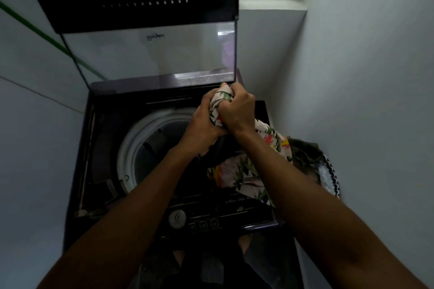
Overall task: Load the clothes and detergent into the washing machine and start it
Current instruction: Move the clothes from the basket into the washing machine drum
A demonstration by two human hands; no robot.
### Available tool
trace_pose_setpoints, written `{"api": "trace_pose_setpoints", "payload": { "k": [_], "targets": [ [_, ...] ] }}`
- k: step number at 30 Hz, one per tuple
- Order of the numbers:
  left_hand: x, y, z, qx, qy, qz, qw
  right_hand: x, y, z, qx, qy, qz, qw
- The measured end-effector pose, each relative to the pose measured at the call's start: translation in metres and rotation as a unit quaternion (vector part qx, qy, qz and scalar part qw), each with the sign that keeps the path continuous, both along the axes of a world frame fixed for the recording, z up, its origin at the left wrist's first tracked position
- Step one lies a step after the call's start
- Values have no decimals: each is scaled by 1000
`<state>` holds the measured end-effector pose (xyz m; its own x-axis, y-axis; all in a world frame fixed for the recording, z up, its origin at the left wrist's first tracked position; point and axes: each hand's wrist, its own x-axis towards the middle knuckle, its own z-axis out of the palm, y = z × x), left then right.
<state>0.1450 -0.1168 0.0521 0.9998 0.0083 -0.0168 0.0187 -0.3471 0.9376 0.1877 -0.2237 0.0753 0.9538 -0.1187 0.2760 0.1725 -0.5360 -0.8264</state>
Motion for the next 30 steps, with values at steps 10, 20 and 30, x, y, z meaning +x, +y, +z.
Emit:
{"api": "trace_pose_setpoints", "payload": {
  "k": [10,20,30],
  "targets": [
    [-59,109,4,0,-79,303,950,-26,122,-7,36,113,262,958],
    [-73,132,-41,59,60,230,970,-35,136,-73,-29,169,254,952],
    [-57,91,-54,193,90,77,974,-20,47,-83,-379,45,198,903]
  ]
}}
